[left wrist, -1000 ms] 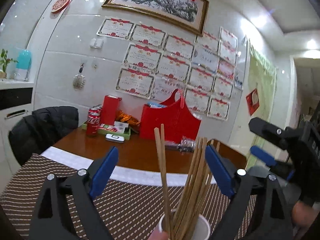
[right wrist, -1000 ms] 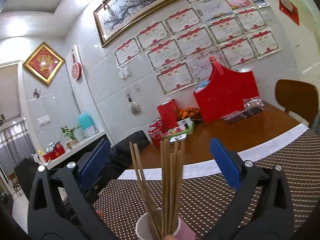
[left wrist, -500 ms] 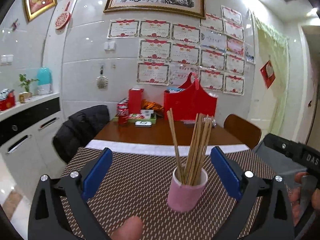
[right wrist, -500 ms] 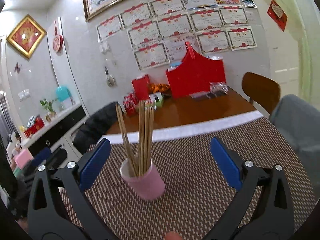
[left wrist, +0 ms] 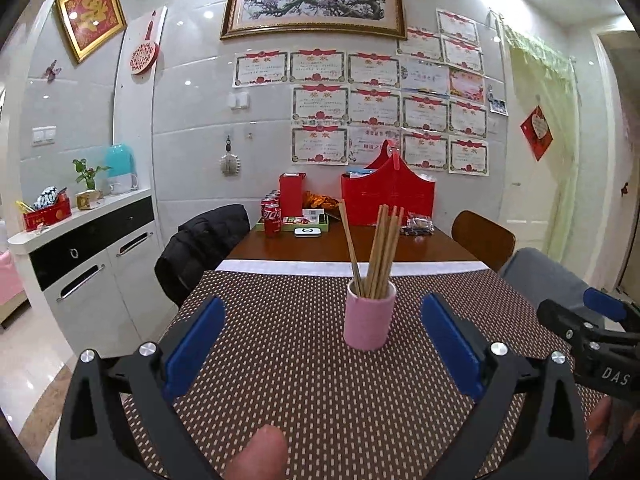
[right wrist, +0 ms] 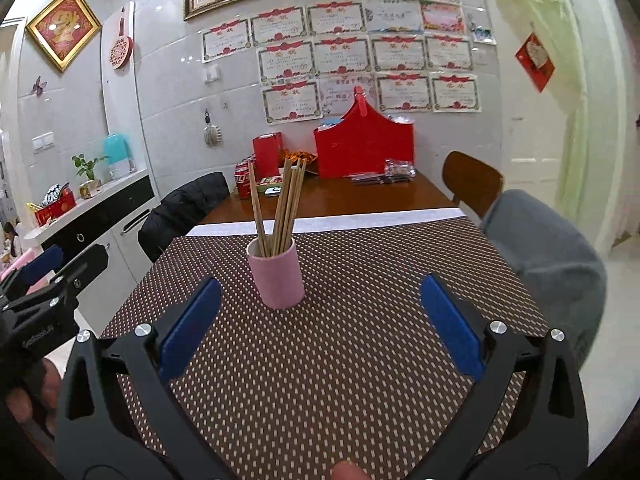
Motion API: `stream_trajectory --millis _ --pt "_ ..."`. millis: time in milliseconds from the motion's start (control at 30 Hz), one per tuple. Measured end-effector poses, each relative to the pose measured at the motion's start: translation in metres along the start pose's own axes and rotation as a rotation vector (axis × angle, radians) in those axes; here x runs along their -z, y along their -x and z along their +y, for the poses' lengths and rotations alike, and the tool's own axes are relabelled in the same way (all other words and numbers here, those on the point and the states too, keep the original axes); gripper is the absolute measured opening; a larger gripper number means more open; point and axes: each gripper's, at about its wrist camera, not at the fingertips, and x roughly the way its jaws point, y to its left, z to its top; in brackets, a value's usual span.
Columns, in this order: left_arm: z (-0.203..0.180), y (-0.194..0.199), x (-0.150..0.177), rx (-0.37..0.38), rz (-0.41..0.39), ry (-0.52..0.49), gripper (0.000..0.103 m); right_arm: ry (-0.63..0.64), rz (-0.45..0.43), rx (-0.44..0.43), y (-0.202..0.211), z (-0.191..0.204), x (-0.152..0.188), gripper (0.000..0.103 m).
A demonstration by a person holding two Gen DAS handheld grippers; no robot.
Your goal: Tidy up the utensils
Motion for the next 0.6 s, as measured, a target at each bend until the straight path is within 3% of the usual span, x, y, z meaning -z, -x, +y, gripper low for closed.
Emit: stream_trajectory --millis 267,600 --pt "-0.010 0.054 0.006 -0.021 -0.037 -0.030 0.098 0.023 -0.058 0.057 0.051 0.013 0.005 0.098" --pt "-0.004 0.082 0.007 -0.066 -0.068 -0.021 0.099 0.081 -0.099 0.067 0.072 0.036 0.003 0.098"
